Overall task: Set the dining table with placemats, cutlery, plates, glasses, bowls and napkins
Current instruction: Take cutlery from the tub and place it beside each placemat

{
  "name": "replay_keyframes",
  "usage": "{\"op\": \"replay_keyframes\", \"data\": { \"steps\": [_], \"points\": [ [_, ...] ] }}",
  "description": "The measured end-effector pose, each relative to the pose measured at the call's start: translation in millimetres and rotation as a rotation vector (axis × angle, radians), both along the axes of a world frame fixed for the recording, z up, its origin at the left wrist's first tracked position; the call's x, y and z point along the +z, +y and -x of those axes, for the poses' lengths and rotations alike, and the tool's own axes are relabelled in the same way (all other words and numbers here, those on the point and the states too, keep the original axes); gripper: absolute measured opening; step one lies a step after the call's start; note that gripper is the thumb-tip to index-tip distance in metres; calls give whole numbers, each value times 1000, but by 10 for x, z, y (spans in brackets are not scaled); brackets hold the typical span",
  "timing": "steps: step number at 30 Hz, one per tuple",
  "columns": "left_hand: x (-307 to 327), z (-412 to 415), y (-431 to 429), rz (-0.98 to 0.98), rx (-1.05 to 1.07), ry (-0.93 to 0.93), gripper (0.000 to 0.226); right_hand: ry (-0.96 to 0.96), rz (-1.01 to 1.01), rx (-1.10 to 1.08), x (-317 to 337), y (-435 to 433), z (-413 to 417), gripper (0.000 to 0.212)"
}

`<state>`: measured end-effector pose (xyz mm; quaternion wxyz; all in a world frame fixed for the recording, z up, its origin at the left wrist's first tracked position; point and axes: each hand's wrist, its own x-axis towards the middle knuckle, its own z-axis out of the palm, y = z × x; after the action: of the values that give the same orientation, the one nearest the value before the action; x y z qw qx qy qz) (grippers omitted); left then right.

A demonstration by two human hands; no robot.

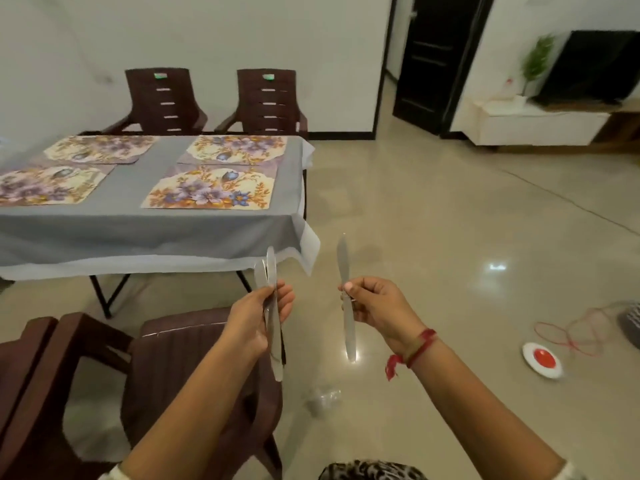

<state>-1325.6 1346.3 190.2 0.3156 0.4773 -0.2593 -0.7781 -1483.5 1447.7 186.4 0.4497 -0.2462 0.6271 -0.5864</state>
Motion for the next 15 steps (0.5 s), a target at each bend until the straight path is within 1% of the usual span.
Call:
{"op": "replay_keyframes", "data": {
  "steps": [4,9,12,15],
  "points": [
    [-8,429,-500,35,71,-105,21,0,-17,119,-40,-712,680,14],
    [-116,795,-1089,90,158,-249,21,-49,-71,207,-249,-1698,1174,14],
    [-194,1040,-1462,105,220,-271,21,-54,-100,287,-459,-2323,1375,9],
    [-317,1313,-1894,103,304,-274,20,4,-129,370,-603,-2995,1649,10]
  ]
}}
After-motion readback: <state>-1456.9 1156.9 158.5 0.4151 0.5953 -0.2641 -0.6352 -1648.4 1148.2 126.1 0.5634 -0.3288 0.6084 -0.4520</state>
